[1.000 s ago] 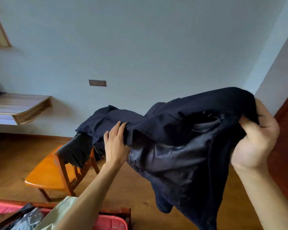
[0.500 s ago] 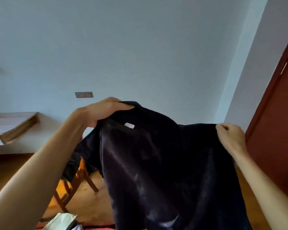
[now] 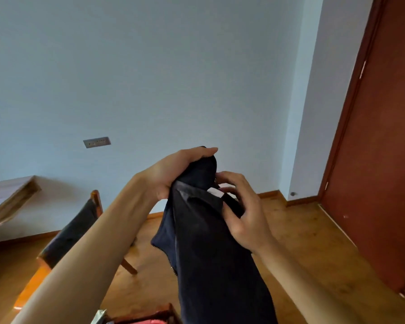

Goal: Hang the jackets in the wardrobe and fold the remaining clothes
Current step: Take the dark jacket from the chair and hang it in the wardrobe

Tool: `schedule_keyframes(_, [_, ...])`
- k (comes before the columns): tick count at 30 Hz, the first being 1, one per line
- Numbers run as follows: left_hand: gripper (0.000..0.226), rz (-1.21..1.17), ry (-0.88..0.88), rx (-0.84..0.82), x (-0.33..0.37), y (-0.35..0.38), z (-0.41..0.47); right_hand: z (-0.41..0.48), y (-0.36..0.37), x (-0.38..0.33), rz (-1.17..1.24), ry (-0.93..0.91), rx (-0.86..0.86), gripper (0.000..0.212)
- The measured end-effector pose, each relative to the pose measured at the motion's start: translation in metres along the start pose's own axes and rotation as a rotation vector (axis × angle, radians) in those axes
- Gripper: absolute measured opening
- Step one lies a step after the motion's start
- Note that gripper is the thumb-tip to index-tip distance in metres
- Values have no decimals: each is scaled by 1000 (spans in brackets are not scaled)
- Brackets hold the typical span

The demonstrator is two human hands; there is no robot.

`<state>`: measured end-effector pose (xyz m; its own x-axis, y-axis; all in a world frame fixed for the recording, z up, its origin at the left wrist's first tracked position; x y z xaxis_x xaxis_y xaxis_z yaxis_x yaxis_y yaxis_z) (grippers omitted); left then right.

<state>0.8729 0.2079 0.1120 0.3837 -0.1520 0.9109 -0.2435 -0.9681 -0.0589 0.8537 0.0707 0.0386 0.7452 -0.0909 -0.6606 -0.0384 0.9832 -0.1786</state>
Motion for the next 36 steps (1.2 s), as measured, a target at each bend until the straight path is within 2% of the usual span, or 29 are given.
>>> schedule_keyframes(3, [50,-41,8,-3,1,16,-14,-13,-1,9,165,157,-150,36])
schedule_keyframes(6, [54,-46,35,88,2,15,-22,-19,8,2,206,209,-263,28])
schedule_keyframes(9, [55,-2,51,160,1,6,-30,-19,17,0,190,249,-241,32])
schedule_keyframes(13, [57,7,22,137,0,-11,-45,-11,11,-7,97,254,-174,37])
schedule_keyframes(15, [59,32,-14,144,-4,-23,-52,-1,-6,-12,28,201,-95,28])
schedule_keyframes(17, [56,110,-27,198,-9,-37,-59,9,-23,-20,-132,61,-69,18])
schedule_keyframes(19, [54,262,-27,206,-12,-44,-65,18,-30,-35,-315,-64,-124,22])
schedule_keyframes(21, [55,441,8,220,-13,-48,-69,24,-33,-46,-359,-63,-192,22])
schedule_keyframes(23, [50,475,92,259,-16,-55,-67,26,-33,-55,-331,39,-245,38])
schedule_keyframes(25, [37,412,201,232,-23,-60,-62,24,-31,-64,-332,84,-267,46])
schedule_keyframes(28, [18,448,313,129,-43,-60,-49,23,-26,-90,-397,41,-274,51])
schedule_keyframes(30, [14,508,407,125,-56,-53,-40,22,-23,-108,-466,-6,-283,52])
schedule_keyframes(32, [15,451,569,214,-65,-38,-37,17,-24,-122,-558,-14,-297,52])
schedule_keyframes(34, [18,315,798,372,-74,-17,-50,10,-36,-129,-618,33,-271,53])
schedule_keyframes(36, [20,176,995,398,-87,16,-70,3,-57,-143,-672,71,-201,53])
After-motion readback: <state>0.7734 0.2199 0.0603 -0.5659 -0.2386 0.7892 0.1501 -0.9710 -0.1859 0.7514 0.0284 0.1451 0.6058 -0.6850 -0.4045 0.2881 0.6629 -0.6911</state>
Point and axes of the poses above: each hand's wrist, its own z-axis towards the middle knuckle, its own y-axis out of the palm, x = y × z, the point moved 5 cm from there along z, towards the middle knuckle, and after that the axes turned 2 degrees about -y, right-handed, at the moved point
